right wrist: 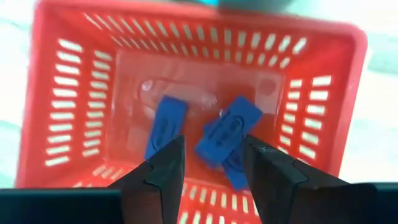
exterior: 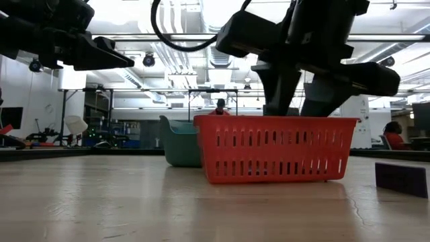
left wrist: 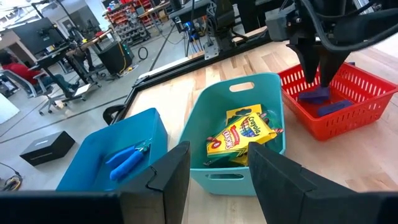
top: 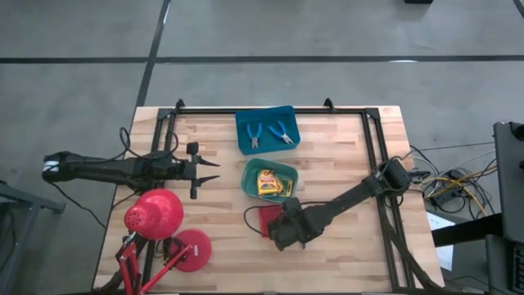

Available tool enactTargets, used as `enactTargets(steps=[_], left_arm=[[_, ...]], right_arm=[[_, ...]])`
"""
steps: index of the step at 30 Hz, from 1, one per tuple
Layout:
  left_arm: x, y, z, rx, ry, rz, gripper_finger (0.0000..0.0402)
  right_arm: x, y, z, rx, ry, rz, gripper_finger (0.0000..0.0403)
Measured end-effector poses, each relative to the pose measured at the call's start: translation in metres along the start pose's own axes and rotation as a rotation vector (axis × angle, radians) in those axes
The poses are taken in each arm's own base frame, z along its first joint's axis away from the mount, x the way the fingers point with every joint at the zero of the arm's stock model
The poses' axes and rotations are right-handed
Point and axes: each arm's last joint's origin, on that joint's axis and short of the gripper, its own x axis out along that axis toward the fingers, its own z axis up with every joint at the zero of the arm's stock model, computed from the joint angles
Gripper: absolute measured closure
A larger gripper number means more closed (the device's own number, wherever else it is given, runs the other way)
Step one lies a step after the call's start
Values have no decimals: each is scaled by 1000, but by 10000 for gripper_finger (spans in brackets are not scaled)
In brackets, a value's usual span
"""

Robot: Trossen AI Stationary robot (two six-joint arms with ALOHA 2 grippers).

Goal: Pick & Place School Supplies
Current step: Put the violet eraser in the red bin

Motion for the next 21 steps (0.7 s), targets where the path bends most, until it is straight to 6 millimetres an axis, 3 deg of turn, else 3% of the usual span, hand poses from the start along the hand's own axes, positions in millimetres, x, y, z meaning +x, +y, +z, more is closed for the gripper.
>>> enactTargets(steps=[10, 21], left_arm=[[0, 0, 0, 0, 1, 0, 234], [0, 0, 0, 0, 1, 1, 234]], right_arm=[[-30, 8, 6, -11, -90, 22, 248], [-71, -8, -39, 103, -128, -6, 243]])
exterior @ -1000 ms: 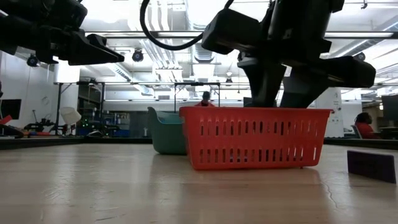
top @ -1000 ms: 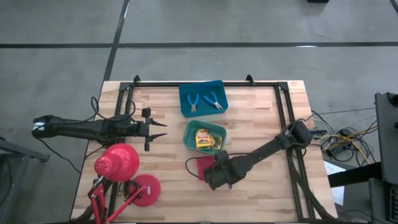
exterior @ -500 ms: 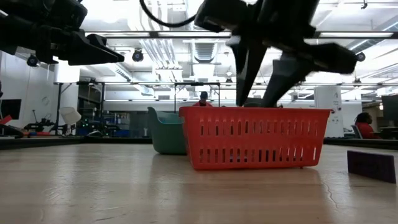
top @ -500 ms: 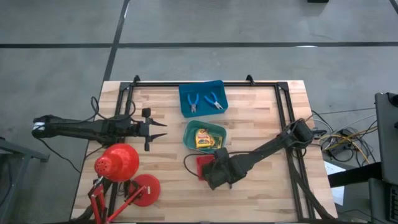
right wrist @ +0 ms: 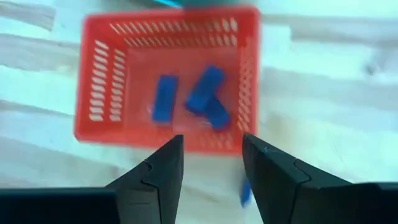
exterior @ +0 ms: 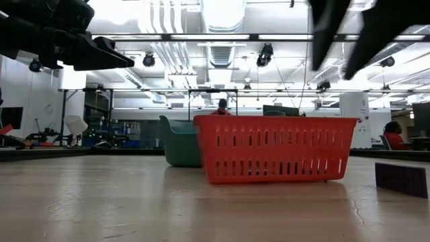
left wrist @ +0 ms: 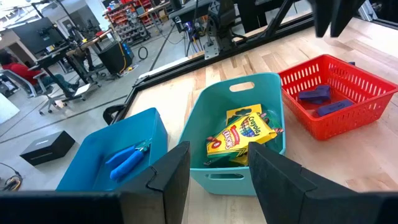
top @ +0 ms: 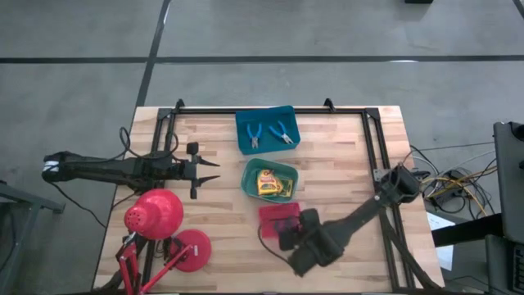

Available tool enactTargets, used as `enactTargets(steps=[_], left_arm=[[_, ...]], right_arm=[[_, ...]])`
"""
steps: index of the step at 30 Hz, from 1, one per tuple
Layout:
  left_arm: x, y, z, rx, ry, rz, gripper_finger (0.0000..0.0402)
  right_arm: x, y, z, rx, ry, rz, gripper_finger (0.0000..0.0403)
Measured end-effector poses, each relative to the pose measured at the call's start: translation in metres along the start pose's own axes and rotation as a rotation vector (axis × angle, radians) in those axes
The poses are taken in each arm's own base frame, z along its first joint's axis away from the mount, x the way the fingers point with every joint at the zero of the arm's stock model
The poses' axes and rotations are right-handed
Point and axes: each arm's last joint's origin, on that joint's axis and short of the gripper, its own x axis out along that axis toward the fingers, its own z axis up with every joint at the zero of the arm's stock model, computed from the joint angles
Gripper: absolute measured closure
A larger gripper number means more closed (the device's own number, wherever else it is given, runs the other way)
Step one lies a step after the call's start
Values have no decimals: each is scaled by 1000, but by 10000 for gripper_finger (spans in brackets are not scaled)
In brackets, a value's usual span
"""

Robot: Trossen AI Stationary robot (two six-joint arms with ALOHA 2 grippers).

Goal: Pick & Place School Supplies
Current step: Put the violet eraser in the red bin

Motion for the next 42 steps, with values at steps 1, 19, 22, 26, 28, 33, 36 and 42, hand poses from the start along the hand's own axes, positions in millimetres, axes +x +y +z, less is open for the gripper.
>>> enactTargets(steps=[1, 19, 22, 26, 28, 33, 36, 42], left_arm=[[0, 0, 0, 0, 0, 0, 234], [0, 0, 0, 0, 0, 0, 234], [0, 0, 0, 0, 0, 0, 234], [0, 0, 0, 0, -1, -1, 234], [0, 0, 0, 0, -1, -1, 234], [0, 0, 0, 0, 0, 0, 234], [0, 0, 0, 0, 0, -1, 234], [0, 0, 0, 0, 0, -1, 234]], right_arm=[[-2, -3, -4, 11, 3, -3, 243], [8, -27, -33, 62, 104, -99, 243], [13, -28, -36, 69, 113, -84, 243], [22, -30, -40, 71, 129, -62, 243], [27, -32, -41, 67, 136, -51, 243], [40, -37, -45, 61, 145, -37, 243], [46, -41, -46, 23, 145, -32, 246], [56, -47, -48, 18, 146, -30, 261]])
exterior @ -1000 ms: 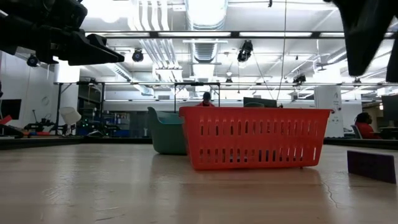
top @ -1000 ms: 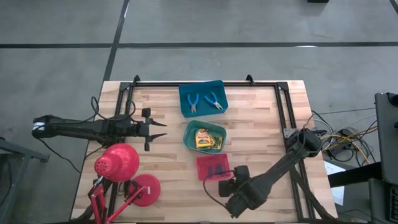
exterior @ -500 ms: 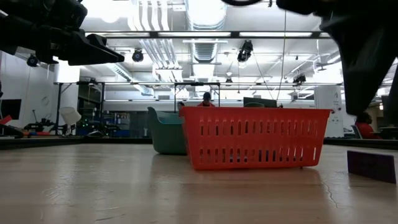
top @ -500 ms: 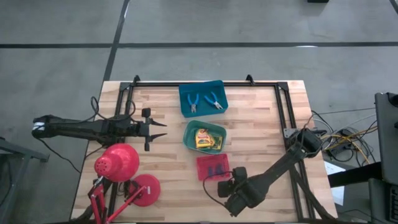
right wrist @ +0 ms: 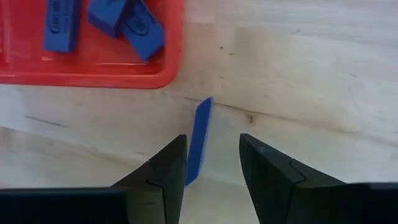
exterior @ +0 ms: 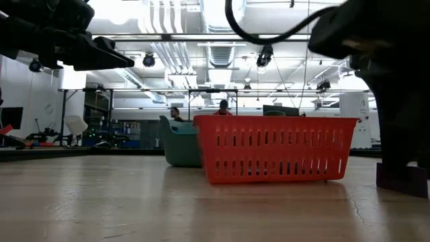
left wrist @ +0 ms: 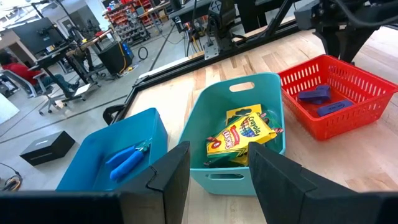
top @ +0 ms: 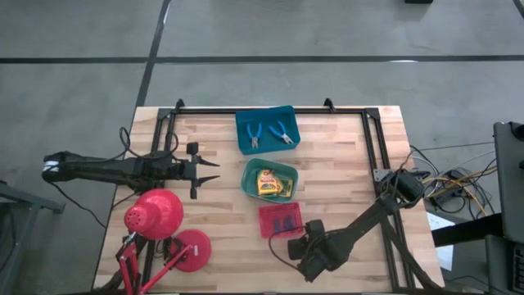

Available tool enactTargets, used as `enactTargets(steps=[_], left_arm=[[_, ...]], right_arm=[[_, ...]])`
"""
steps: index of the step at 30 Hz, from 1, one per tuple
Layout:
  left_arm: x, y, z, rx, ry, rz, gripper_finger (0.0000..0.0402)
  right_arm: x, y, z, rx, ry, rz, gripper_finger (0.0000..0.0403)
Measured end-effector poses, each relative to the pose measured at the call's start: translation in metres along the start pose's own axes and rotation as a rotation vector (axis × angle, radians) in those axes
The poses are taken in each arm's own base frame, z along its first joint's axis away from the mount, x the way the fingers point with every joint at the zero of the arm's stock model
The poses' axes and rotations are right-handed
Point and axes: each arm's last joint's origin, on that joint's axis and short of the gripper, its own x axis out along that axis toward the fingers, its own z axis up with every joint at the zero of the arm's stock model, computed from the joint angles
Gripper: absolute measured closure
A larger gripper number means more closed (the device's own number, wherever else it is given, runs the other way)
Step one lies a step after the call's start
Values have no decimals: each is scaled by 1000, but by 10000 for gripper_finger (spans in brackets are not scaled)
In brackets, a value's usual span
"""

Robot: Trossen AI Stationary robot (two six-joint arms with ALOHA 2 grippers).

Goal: Pick & Place School Supplies
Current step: Put the violet eraser in the red bin

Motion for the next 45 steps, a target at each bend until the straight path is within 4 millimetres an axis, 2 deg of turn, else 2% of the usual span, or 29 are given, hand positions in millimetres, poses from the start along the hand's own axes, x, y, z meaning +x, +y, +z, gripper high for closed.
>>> enactTargets(steps=[8, 17, 35, 45], left_arm=[[0, 0, 0, 0, 0, 1, 234], [0, 0, 0, 0, 0, 0, 234], [0, 0, 0, 0, 0, 0, 234], [0, 0, 0, 0, 0, 0, 234]], right_arm=[[12, -5, -2, 10, 19, 32, 278], [13, -5, -2, 10, 22, 39, 285], [14, -4, -2, 15, 33, 49, 376], [12, -4, -2, 15, 27, 51, 379]])
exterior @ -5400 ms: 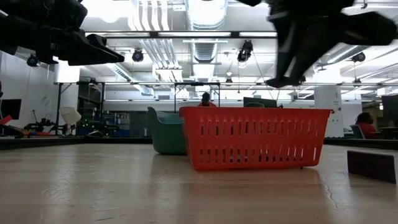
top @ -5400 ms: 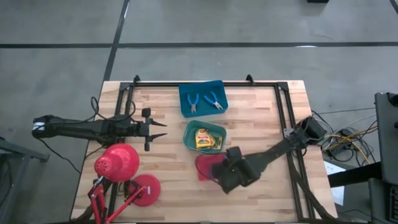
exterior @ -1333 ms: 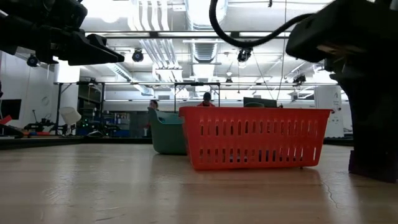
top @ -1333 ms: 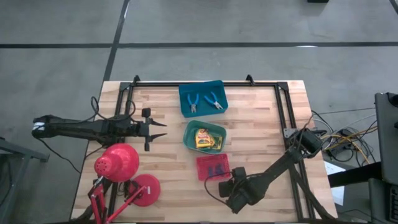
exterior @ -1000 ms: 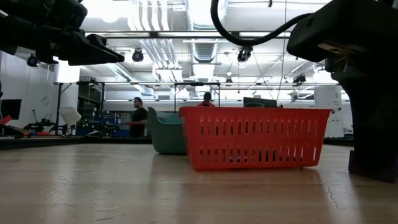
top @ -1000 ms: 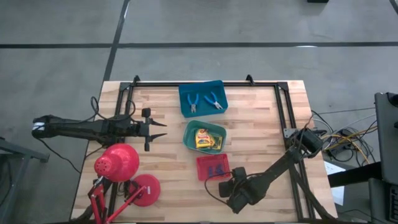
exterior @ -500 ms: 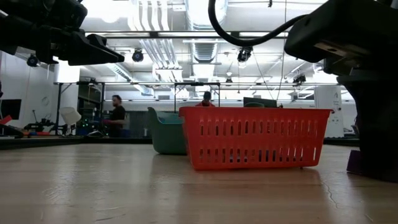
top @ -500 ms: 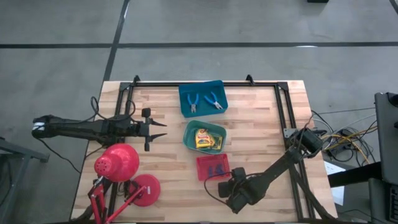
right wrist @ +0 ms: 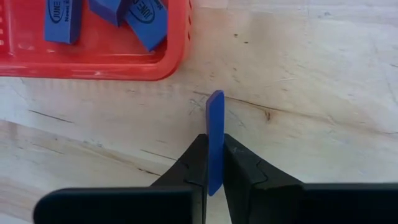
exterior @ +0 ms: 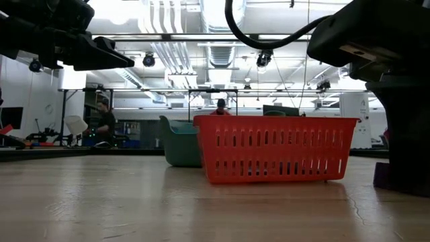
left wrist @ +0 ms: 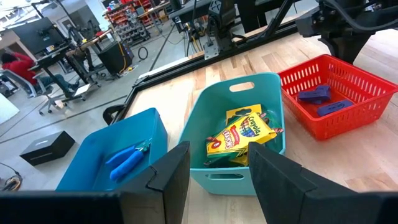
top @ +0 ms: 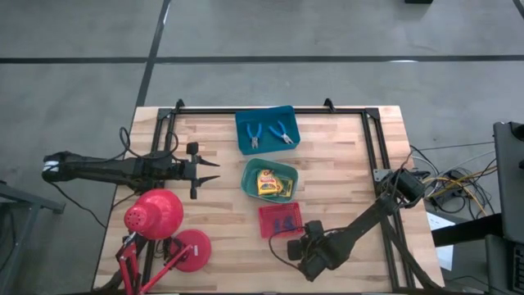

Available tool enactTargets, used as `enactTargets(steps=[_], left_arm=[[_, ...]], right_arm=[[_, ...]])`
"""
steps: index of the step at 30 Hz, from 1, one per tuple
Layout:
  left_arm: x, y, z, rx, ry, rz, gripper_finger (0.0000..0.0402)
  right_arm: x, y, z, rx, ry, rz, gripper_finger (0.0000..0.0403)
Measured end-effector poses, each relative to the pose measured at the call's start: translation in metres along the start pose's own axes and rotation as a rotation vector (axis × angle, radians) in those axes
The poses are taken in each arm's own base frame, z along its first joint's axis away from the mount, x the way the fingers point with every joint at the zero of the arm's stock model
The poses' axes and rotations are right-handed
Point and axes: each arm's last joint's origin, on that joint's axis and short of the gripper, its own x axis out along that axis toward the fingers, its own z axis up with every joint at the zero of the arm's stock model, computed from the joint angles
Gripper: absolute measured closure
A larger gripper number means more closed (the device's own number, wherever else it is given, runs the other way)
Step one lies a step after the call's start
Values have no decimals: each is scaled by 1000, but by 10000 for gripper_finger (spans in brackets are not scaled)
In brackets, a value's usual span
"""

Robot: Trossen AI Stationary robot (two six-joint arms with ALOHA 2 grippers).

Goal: Pick & Place School Supplies
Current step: Put the violet eraser in the red bin

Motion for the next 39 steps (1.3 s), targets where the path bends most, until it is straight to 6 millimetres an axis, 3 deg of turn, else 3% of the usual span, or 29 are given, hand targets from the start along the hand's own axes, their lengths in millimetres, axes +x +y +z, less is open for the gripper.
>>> enactTargets(steps=[4, 10, 16, 22, 33, 39], left_arm=[[0, 0, 0, 0, 0, 1, 234], [0, 0, 0, 0, 0, 1, 234], [0, 0, 0, -1, 0, 1, 234], [0, 0, 0, 0, 0, 1, 234], [0, 0, 0, 0, 0, 1, 234], [0, 0, 0, 0, 2, 0, 234]], right_arm=[[-8, 0, 3, 7, 7, 9, 379], [-36, 0, 15, 14, -12, 46, 378], [-69, 0, 35, 17, -142, 98, 378], [-90, 16, 53, -10, -256, 200, 378], [-88, 43, 82, -116, -267, 209, 378], [-67, 48, 84, -168, -234, 150, 378]])
